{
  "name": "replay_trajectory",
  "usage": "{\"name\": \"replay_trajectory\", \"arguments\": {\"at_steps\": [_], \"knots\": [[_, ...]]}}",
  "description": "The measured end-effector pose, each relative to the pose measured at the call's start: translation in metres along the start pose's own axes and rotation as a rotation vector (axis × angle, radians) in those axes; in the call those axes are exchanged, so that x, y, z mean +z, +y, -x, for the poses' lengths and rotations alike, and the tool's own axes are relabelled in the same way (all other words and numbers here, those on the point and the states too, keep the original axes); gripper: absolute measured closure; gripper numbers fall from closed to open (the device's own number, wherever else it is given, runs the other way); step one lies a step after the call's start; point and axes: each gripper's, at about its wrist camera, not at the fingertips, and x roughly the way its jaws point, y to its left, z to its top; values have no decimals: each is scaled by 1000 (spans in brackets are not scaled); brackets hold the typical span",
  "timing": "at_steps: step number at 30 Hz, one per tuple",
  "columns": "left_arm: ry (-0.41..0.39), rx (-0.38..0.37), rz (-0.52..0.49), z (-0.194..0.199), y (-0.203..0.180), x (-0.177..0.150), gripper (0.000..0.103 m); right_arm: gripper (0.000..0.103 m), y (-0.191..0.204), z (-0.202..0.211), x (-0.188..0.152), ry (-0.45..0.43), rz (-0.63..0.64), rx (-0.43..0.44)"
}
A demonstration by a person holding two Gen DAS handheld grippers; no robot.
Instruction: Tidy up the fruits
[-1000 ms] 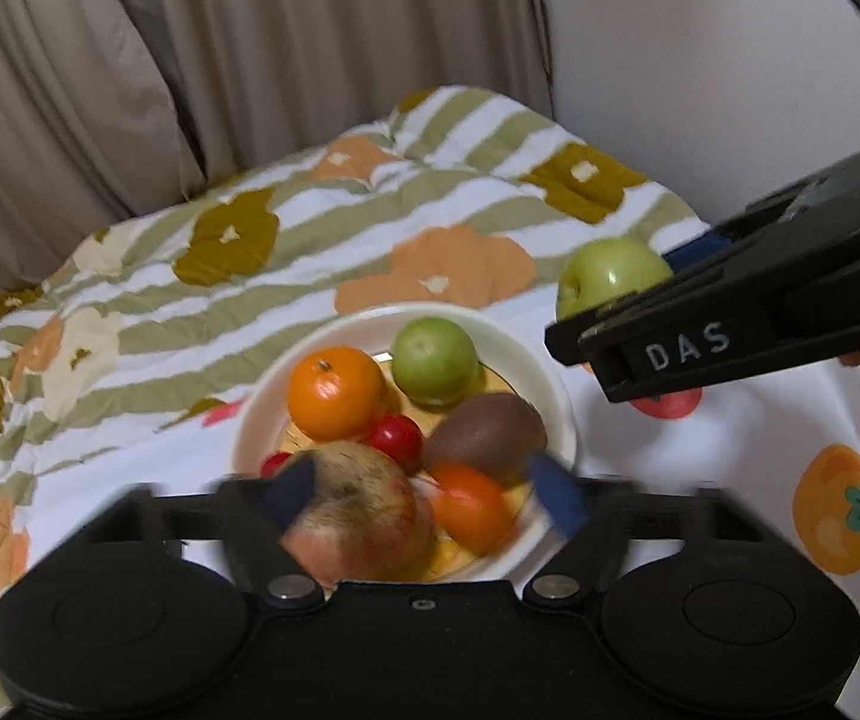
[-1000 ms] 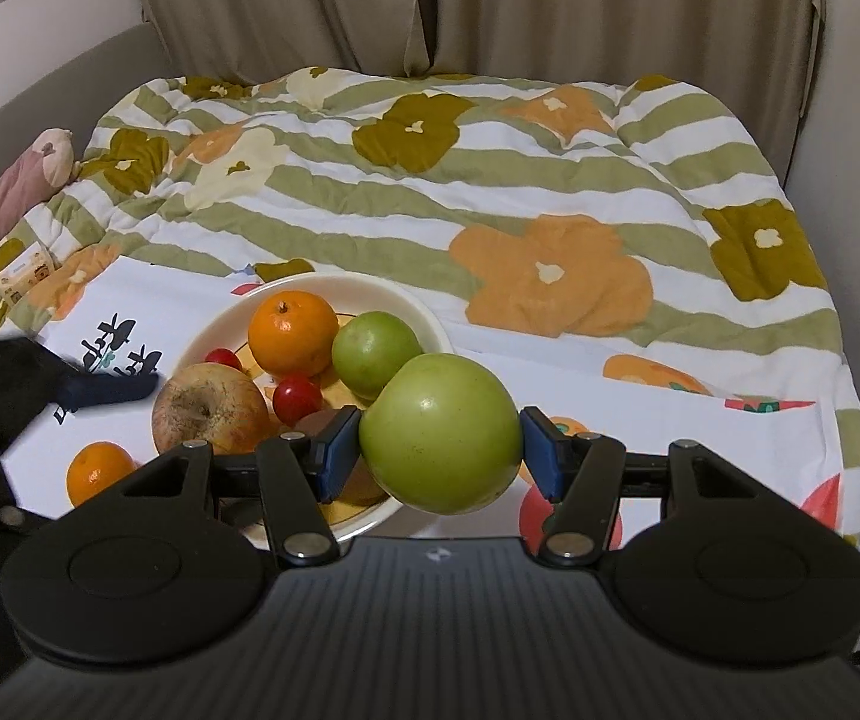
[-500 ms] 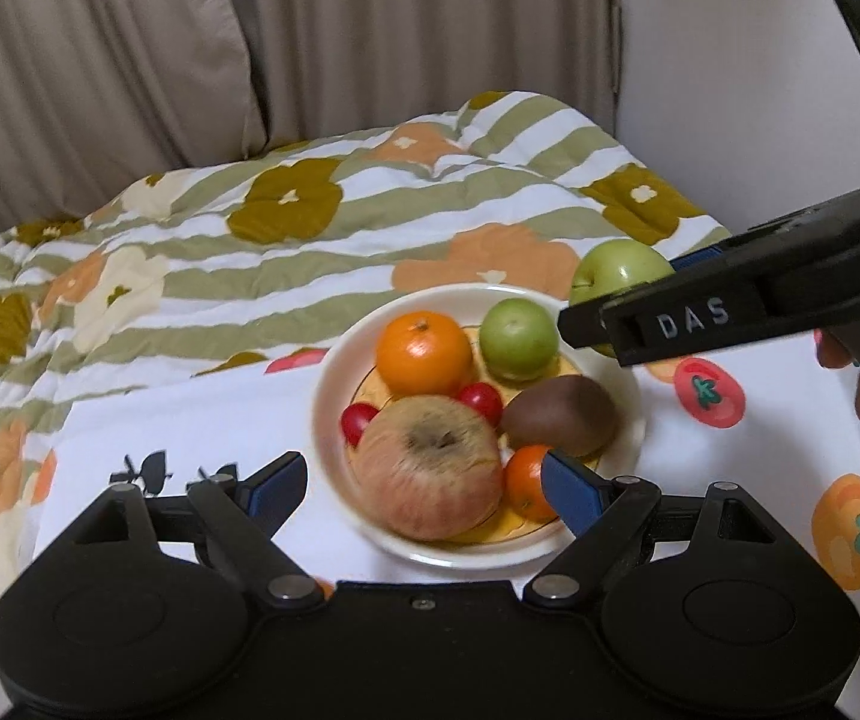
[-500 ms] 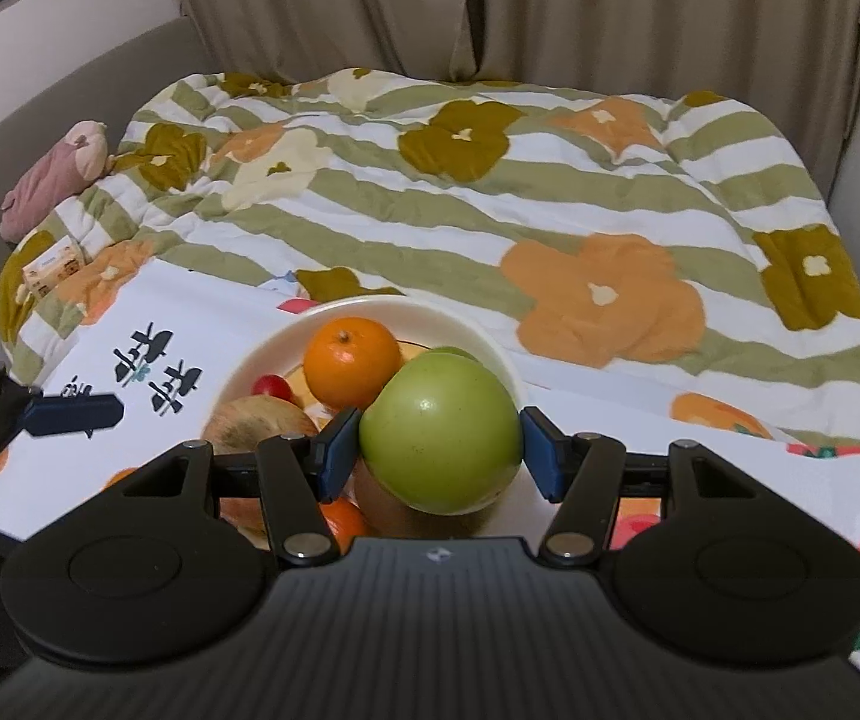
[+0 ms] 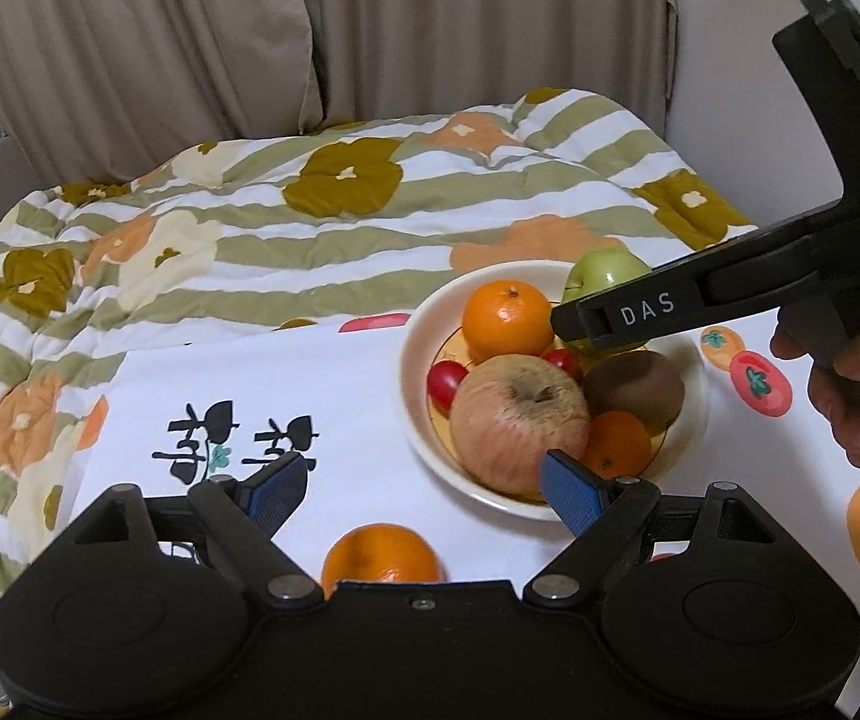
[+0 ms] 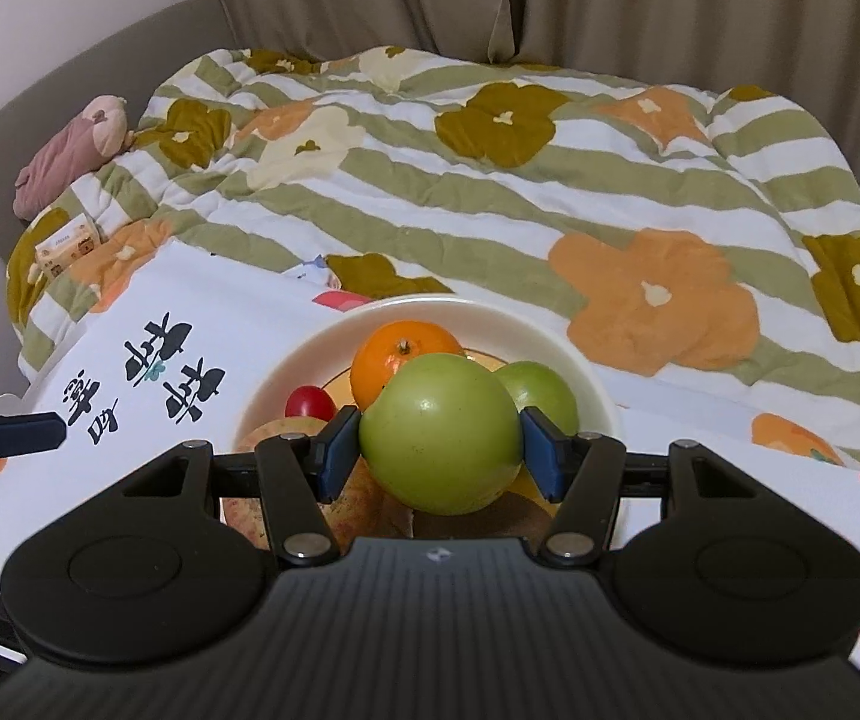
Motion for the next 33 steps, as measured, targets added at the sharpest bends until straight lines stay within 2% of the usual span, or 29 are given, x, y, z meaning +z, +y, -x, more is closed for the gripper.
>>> {"name": "replay_trajectory", "arguments": {"at_steps": [5,7,9,11,18,33], "knots": [[-2,7,14,3,6,-3,15,30,3,-5,-2,4,14,1],[-4,11,17,5,6,-4,15,28,4,-2,-2,-25,12,-2],[-6,18,18,6,7,-4,15,14,6,5,-2,-57,22,-4],[-9,30,20,7,8,-7,15,5,7,12,-4,-75,25,-27],[-22,49,49,15,9,-12,15,5,5,28,-13,-65,20,-36],[-96,55,96,63,7,-24,15,5,16,91,-30,-122,12,-73]]}}
